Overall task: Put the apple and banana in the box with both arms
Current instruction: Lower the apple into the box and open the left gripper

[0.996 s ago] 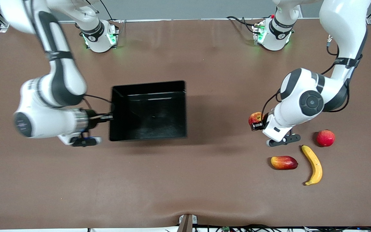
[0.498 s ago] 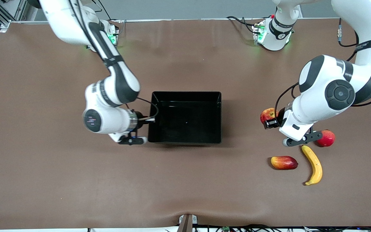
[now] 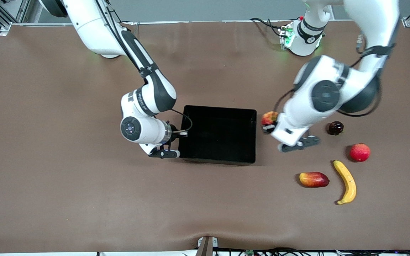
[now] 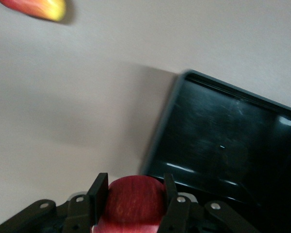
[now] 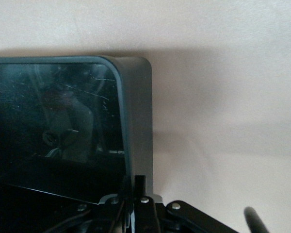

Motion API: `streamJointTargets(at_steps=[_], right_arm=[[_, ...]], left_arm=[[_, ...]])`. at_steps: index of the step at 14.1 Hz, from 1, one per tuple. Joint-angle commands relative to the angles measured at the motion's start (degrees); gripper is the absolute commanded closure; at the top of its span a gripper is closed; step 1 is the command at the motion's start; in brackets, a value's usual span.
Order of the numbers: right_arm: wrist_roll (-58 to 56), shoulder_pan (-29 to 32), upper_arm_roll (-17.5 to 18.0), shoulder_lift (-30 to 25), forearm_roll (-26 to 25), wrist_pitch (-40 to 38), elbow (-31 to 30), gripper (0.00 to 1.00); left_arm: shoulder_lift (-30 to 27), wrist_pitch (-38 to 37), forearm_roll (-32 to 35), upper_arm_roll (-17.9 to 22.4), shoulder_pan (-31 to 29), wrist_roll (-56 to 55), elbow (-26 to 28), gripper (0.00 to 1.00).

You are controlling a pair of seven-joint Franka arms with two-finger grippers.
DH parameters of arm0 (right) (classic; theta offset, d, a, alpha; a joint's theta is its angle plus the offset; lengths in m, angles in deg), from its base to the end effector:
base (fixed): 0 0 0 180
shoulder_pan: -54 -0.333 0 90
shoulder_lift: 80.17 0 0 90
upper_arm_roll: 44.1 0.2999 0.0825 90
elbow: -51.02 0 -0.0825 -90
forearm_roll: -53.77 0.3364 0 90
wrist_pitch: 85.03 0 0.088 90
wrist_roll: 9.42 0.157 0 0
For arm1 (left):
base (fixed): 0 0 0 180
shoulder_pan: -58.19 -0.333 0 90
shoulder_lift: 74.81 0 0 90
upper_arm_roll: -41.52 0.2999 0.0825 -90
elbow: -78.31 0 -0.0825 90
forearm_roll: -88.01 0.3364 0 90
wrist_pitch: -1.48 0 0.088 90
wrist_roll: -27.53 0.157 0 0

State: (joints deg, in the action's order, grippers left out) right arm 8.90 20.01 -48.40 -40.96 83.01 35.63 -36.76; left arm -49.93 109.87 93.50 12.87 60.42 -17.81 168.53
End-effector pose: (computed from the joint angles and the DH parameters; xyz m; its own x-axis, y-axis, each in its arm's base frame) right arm 0.5386 0.3642 0.2191 0.9674 -0.0348 -0.2509 -0.1081 -0.9526 -0.2843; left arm 0.5434 -0.2757 0.3627 0.9613 0.2452 -0.1256 0.2513 -0.9673 0.0353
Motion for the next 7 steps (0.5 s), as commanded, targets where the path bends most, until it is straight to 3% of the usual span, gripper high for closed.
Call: streamJointTargets(at_steps=[1,2,7], right_arm=[[0.5,-0.8,-0.5,1.2,2.0,0.8,1.7,0.91],[0.1,-0.7,-0.5,1.1,1.6,1.0,1.7,0.01],[0.1,1.0,-0.9,-2.0,1.3,-5.1,3.3,0.0]], left_arm=[[4.4,5.3,0.0,0.3,3.7,-2.9,-0.7,1.0],[5.5,7.2,0.6,0.8,5.5,-4.5,-0.7,1.0],[13.2,8.6,5.4,1.3,8.1,-7.7,-4.0,1.0]])
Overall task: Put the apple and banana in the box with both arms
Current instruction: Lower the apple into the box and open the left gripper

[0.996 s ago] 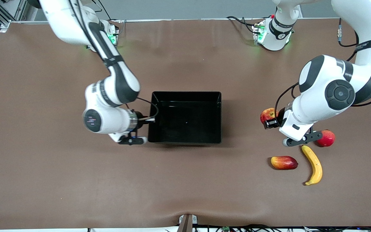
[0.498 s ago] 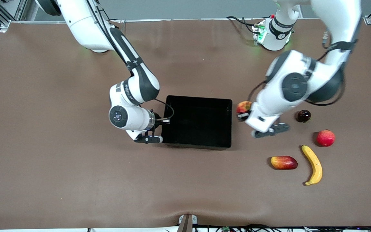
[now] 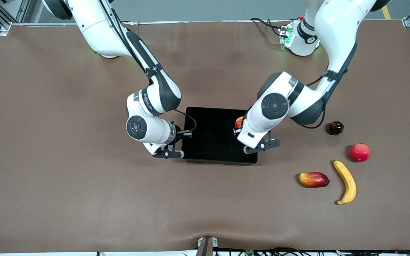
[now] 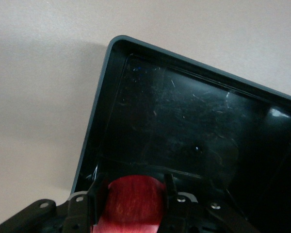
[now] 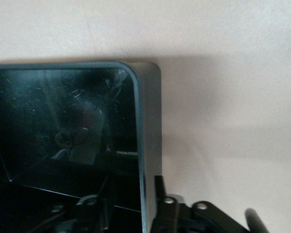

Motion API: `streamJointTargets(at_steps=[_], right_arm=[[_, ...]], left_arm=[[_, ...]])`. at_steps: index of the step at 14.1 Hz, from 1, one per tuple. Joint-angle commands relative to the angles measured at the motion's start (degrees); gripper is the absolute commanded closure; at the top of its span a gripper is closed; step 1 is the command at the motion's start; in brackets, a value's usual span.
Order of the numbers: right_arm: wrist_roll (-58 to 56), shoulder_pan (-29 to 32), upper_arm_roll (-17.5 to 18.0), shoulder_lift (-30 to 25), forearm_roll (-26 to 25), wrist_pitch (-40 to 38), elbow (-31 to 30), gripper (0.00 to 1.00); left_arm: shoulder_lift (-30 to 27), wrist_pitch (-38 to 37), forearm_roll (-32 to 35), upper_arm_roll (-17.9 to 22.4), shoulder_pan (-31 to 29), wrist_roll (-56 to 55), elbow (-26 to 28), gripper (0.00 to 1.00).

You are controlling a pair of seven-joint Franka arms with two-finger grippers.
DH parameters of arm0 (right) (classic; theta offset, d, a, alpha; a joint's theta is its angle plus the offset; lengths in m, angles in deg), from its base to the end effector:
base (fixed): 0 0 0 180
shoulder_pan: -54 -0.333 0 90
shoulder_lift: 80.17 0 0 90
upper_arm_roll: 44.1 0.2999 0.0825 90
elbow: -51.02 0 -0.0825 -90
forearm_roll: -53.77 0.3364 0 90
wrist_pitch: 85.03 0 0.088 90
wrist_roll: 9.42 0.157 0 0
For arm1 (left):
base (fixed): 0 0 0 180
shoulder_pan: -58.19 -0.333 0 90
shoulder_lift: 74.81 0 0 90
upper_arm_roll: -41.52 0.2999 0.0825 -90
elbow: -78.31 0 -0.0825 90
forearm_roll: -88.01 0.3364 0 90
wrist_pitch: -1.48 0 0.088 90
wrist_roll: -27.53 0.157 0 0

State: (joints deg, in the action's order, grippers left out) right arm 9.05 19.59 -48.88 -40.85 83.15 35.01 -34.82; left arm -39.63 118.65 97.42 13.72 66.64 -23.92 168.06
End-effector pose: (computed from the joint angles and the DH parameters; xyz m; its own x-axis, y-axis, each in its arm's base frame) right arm 0.5446 0.3697 0.2308 0.9720 -0.0298 -0.2330 -0.1002 -0.9498 -0.2965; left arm 0.5393 -0.3338 0.2727 0.9592 0.2453 -0.1405 0.2523 -0.9671 0.0340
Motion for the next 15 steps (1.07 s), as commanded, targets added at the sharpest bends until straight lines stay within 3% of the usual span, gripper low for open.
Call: streamJointTargets(at_steps=[1,7,9,10,11,12,15], right_arm=[[0.2,2.6,-0.6,-2.4,1.1,-8.9,3.6,0.0],[-0.3,11.5,-0.7,-5.3,-0.4,-30.4,15.4,0.0],[-0.4,12.3,-0.7,-8.5,-4.1,-33.3,16.1,0.0],[-0.4,12.3,-0.6,-10.4,-6.7,-33.7,16.1,0.0],[-0.5,12.0,-0.6,-11.7,-10.2,-34.0,16.1,0.0],[-0.5,12.2,-0.4,-12.8,-13.3,-34.7,16.1,0.0],[-0.5,16.3,-0.6,-15.9,-13.8,-38.4,17.8,0.0]], left_arm=[[4.4,-0.2,2.3,0.9,3.1,-2.2,-3.6,1.0],[10.1,-0.2,4.9,2.5,6.7,-2.9,-3.3,1.0],[10.7,-0.2,6.3,3.4,7.5,-2.7,-3.4,0.63],[10.4,-0.3,6.5,3.4,7.3,-2.6,-3.3,0.37],[10.0,-0.5,6.7,3.4,6.9,-2.3,-3.5,0.0],[9.0,-0.9,7.9,3.4,6.8,-2.2,-3.7,0.0],[4.2,-5.3,8.8,3.4,5.1,-2.0,-7.5,0.0]])
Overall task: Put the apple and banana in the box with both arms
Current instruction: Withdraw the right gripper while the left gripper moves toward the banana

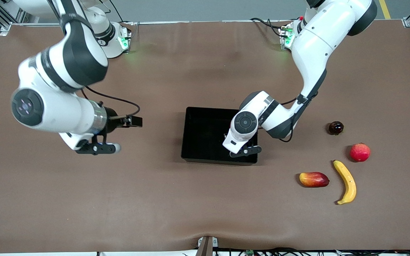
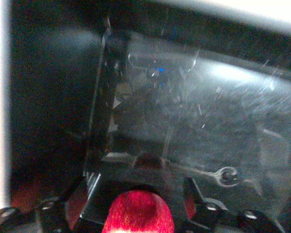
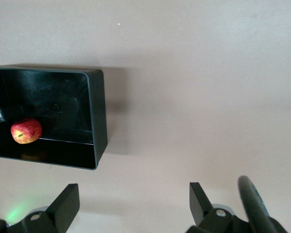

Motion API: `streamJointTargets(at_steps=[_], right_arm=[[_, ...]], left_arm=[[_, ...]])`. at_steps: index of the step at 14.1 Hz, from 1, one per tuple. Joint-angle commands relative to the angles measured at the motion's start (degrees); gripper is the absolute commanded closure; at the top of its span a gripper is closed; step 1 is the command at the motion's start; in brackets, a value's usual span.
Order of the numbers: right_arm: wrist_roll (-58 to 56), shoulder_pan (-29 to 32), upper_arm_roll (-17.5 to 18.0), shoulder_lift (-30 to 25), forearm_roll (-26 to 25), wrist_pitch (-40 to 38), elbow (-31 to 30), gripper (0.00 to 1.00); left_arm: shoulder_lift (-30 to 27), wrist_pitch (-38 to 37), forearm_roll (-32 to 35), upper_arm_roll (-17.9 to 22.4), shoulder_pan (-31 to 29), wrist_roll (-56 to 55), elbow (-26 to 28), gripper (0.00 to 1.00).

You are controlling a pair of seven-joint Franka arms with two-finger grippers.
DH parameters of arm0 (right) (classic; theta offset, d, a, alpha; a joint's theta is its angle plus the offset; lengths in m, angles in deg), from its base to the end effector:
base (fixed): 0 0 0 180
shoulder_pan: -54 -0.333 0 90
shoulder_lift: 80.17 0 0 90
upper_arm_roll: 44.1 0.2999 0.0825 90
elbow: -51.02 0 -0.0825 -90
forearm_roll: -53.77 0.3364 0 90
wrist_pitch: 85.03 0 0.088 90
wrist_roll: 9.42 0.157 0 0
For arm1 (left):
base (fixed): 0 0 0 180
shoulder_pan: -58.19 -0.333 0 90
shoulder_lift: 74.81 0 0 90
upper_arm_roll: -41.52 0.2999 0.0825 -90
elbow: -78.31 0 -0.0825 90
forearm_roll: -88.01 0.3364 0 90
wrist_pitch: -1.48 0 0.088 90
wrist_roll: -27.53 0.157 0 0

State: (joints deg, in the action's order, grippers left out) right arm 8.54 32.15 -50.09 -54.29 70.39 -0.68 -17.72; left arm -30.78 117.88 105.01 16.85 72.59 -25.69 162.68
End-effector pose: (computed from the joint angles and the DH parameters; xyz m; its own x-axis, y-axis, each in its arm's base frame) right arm 0.5662 0.2224 0.4577 0.9710 -0.0050 -0.2391 -0.0484 -0.9832 -0.1760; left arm 0.5393 -0.3548 0.2059 0.9754 0.1858 -0.1189 0.1777 -0.9812 -0.0753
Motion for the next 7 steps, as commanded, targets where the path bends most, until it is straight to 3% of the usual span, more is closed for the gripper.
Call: streamJointTargets(at_steps=[1,4,7], right_arm=[[-0.1,6.4,1.0,-3.0,-0.7,-4.3,1.9,0.0],[-0.1,11.8,0.8,-5.3,-1.0,-8.9,4.9,0.0],[-1.6,17.3,0.6,-8.3,-2.8,-9.2,4.9,0.0]], left_arm=[[-6.0,-7.5,1.2,0.2,-1.9,0.0,-4.0,0.0],[-11.2,-12.2,1.3,0.2,-8.2,6.4,-5.4,0.0],[-12.0,-12.7,1.5,0.2,-16.8,16.8,-4.3,0.0]])
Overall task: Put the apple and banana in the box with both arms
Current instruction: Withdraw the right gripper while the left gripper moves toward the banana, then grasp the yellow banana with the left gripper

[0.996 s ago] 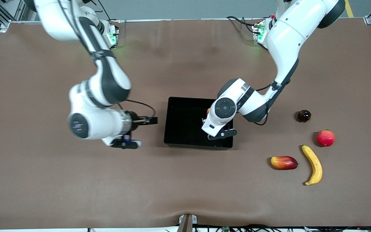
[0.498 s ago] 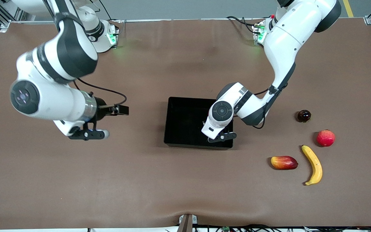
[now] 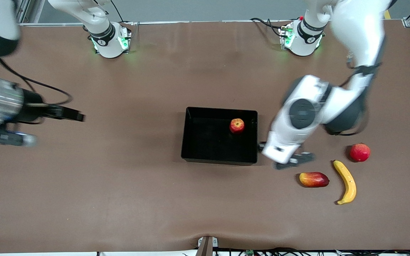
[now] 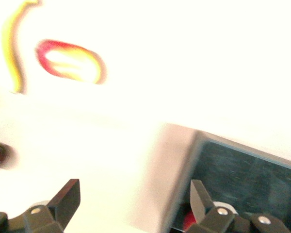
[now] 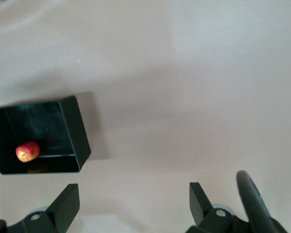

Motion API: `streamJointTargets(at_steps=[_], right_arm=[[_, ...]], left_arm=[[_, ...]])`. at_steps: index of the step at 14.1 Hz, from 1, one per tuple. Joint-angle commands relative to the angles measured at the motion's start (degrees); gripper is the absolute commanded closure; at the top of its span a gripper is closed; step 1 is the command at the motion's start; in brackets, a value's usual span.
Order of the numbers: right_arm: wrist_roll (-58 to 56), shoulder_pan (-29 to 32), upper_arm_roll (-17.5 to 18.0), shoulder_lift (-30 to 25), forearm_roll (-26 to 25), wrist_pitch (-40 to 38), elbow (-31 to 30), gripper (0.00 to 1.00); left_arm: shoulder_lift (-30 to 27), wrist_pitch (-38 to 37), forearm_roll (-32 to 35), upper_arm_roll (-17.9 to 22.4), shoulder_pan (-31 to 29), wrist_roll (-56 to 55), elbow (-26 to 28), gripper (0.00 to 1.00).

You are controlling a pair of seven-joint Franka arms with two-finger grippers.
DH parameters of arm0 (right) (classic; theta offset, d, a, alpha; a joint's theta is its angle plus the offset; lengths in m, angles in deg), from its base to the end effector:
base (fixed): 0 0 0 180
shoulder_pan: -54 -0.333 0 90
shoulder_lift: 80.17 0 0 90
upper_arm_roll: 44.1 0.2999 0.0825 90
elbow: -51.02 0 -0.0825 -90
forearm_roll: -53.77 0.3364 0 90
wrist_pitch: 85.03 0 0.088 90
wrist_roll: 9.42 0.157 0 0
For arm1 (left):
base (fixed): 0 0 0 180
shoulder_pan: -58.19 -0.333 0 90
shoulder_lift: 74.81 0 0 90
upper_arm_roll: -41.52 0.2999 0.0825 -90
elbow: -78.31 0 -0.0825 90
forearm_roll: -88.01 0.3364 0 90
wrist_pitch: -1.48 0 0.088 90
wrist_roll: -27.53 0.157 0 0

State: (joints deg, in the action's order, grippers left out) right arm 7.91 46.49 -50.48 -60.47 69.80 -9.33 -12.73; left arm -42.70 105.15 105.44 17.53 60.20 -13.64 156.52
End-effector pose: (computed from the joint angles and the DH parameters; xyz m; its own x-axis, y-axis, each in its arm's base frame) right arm 0.5667 0.0709 0.5463 0.9603 -0.2034 -0.1910 -0.2395 -0.9522 -0.1898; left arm 0.6119 -0.2054 0.3596 0.9731 0.2305 -0.0047 0.2289 -0.9683 -0.0996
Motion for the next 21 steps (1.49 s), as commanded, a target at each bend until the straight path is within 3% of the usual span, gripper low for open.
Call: streamJointTargets(at_steps=[1,3,5,10,14,18,19,20,21], right_arm=[[-5.7,3.5,1.2,-2.6,-5.8,-0.6,-0.1,0.0],[-17.1,3.8,1.1,-4.3,-12.8,-0.5,-0.9,0.0],[-23.5,8.2,1.4,-6.0,-12.0,0.3,-4.7,0.0],[-26.8,8.9,1.2,-18.4,-11.5,14.3,-26.7,0.0],[-26.9,10.4,1.1,-19.4,-11.5,16.7,-28.4,0.0],[-26.9,10.7,1.1,-19.8,-11.7,18.2,-29.1,0.0],[-27.0,10.7,1.2,-20.4,-11.8,18.3,-30.2,0.0],[-27.1,10.6,1.2,-21.7,-12.0,19.5,-31.9,0.0],[-27.1,10.1,1.5,-23.4,-13.6,20.5,-33.7,0.0]], left_arm=[[0.4,0.4,1.6,-0.4,-6.6,5.8,2.0,0.0],[2.9,1.9,9.2,-0.4,-10.2,6.0,2.8,0.0],[5.0,8.0,14.5,-0.4,-14.6,6.3,4.9,0.0],[11.0,22.3,18.8,-0.4,-22.1,13.2,5.0,0.0],[16.3,27.1,24.3,0.6,-24.1,15.4,4.8,0.0],[18.1,28.0,23.3,1.5,-24.3,14.7,4.8,0.01],[18.0,28.0,22.0,1.5,-24.6,14.7,4.7,0.13],[18.0,28.0,20.5,1.5,-25.4,14.8,4.8,0.33],[17.7,28.0,20.2,1.5,-25.5,15.5,4.8,0.6]])
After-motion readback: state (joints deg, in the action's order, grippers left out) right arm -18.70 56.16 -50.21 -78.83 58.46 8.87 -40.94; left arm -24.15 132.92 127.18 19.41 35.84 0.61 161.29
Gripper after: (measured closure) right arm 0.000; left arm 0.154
